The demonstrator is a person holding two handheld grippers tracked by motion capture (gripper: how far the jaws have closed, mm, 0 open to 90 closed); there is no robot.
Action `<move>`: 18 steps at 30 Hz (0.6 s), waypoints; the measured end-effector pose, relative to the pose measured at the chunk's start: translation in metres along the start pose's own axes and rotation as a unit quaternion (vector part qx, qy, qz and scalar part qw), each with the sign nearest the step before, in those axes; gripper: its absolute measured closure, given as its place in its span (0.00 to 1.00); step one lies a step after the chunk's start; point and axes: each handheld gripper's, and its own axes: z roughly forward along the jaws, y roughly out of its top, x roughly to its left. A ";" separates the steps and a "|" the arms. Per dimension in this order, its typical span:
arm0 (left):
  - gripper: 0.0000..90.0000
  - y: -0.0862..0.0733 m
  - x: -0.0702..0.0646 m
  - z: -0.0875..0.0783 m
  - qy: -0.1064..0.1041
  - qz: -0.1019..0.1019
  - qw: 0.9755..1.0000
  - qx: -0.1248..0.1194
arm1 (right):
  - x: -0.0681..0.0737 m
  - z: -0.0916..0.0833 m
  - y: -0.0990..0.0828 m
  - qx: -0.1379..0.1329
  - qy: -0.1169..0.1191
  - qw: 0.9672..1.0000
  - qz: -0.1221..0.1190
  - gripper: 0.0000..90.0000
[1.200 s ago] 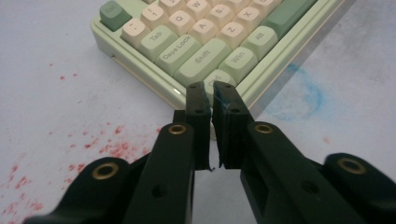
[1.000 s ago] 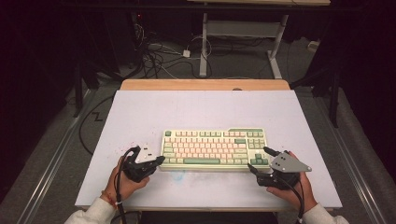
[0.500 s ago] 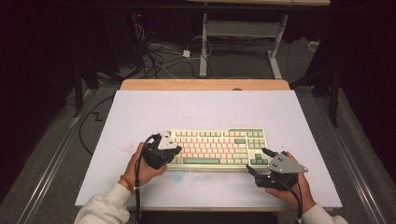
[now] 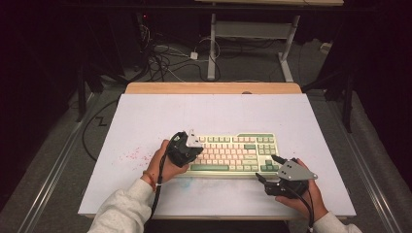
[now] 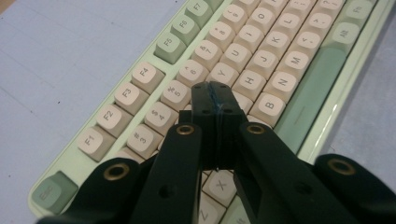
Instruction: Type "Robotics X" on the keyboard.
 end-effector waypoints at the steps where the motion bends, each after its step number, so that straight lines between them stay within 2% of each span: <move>1: 0.97 0.001 0.000 0.003 -0.002 0.000 1.000 0.003 | 0.000 0.000 0.000 0.000 0.001 1.000 0.000 0.26; 14: 0.97 0.014 0.000 0.020 -0.003 0.014 1.000 0.026 | 0.000 0.001 -0.001 0.003 0.002 1.000 -0.003 0.26; 18: 0.96 0.015 0.000 0.024 -0.007 0.009 1.000 0.025 | 0.000 0.001 -0.001 0.005 0.004 1.000 -0.007 0.26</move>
